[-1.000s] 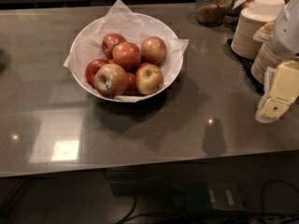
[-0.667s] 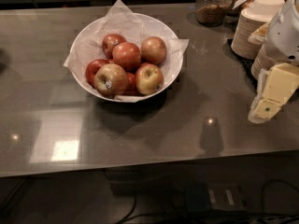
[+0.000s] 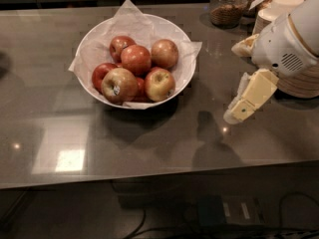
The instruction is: Pick apple from white bowl
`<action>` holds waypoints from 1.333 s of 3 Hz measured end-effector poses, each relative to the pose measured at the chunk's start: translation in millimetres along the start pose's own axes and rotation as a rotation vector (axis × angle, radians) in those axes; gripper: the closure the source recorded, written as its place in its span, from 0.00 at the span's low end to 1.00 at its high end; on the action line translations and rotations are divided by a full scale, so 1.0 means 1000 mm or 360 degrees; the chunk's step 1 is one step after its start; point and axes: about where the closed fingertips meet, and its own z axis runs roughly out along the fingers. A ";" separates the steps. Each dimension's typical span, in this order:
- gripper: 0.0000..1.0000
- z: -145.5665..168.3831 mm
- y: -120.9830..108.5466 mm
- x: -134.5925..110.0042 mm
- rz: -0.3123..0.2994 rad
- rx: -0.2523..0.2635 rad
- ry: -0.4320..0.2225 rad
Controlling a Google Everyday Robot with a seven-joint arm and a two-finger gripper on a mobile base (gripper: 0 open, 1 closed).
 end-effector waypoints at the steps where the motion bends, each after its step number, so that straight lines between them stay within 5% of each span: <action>1: 0.00 0.001 0.006 -0.012 0.0015 -0.0042 -0.0072; 3: 0.00 0.016 0.002 -0.021 0.0018 -0.0043 -0.0132; 4: 0.07 0.037 0.000 -0.047 -0.0020 -0.0044 -0.0182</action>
Offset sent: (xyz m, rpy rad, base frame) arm -0.0031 0.0131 0.0050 0.0543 0.0129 0.0132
